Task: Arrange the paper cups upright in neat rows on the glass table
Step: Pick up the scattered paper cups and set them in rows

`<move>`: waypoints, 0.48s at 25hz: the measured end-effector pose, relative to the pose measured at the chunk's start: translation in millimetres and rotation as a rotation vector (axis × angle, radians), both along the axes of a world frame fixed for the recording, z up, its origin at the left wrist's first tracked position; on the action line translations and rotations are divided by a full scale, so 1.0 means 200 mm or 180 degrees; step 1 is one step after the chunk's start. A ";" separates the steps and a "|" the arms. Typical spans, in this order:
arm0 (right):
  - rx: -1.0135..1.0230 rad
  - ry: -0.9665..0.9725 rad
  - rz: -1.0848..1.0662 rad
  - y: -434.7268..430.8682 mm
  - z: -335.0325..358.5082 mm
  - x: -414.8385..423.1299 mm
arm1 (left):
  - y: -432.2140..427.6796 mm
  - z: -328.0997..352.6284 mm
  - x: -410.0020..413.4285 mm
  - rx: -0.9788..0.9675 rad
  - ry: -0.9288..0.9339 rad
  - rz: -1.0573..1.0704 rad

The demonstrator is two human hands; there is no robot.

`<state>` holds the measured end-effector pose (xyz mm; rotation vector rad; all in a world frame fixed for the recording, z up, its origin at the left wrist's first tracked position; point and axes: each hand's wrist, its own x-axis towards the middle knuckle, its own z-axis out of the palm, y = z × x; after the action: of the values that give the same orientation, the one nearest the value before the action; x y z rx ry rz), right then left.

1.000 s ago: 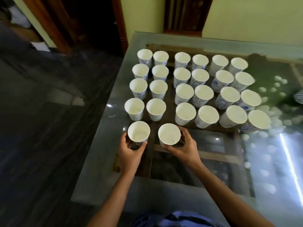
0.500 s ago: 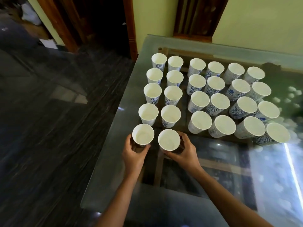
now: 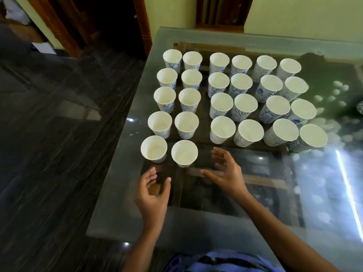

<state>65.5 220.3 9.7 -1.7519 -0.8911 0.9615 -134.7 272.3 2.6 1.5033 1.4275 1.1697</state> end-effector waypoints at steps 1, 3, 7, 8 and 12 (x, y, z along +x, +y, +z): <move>0.0034 -0.0026 -0.0070 -0.06 0.01 0.05 | -0.04 0.03 0.05 0.0097 0.0008 -0.0185; 0.0106 -0.0069 -0.0313 -0.20 0.04 0.16 | -0.12 0.08 0.20 0.0192 0.0018 -0.0699; 0.0140 -0.0240 -0.1021 -0.53 0.05 0.46 | -0.26 0.15 0.69 0.0077 -0.0011 -0.1789; 0.0129 -0.0285 -0.1193 -0.61 0.04 0.54 | -0.29 0.15 0.82 -0.0005 -0.0048 -0.1995; 0.0136 -0.0418 -0.1857 -1.00 0.05 0.93 | -0.54 0.12 1.42 -0.0430 -0.0105 -0.2586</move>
<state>251.6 20.7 18.7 -1.8981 -0.4257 0.4453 149.2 164.6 25.9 1.7039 0.7112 0.5738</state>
